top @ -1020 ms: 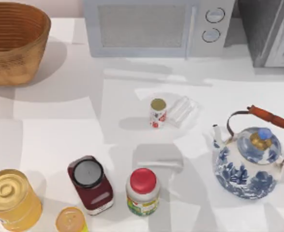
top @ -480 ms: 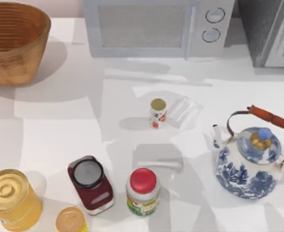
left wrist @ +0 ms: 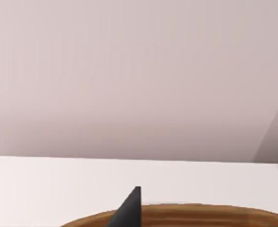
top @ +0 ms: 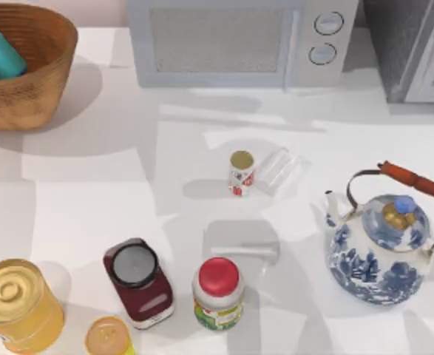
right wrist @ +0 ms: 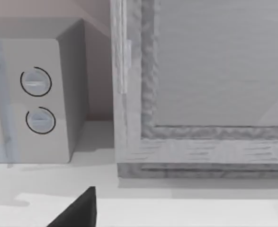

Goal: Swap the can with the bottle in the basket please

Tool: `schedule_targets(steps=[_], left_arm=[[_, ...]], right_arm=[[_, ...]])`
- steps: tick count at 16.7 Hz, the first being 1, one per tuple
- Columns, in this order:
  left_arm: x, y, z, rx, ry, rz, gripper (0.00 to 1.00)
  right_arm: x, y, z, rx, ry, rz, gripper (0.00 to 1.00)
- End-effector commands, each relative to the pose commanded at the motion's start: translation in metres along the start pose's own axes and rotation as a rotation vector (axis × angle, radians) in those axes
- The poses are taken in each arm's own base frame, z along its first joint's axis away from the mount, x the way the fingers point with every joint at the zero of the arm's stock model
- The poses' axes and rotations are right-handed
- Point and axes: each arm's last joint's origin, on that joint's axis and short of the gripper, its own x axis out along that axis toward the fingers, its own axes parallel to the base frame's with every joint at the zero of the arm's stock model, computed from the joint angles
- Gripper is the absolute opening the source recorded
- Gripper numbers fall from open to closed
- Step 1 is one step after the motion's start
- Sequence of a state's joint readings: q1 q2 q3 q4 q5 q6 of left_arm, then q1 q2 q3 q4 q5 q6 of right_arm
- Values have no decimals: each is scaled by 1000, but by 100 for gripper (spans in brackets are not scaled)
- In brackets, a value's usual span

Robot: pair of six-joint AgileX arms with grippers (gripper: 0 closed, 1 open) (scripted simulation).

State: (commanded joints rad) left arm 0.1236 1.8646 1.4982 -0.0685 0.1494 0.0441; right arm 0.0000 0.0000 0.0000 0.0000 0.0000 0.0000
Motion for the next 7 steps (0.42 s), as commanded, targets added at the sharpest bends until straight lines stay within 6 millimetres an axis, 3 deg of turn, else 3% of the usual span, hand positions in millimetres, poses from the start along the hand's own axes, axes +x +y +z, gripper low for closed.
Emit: schedule_targets(steps=[2,7], left_arm=[[0,0,0,0,0,0,100],[0,0,0,0,0,0,100]], right_arm=[[0,0,0,0,0,0,100],[0,0,0,0,0,0,100]])
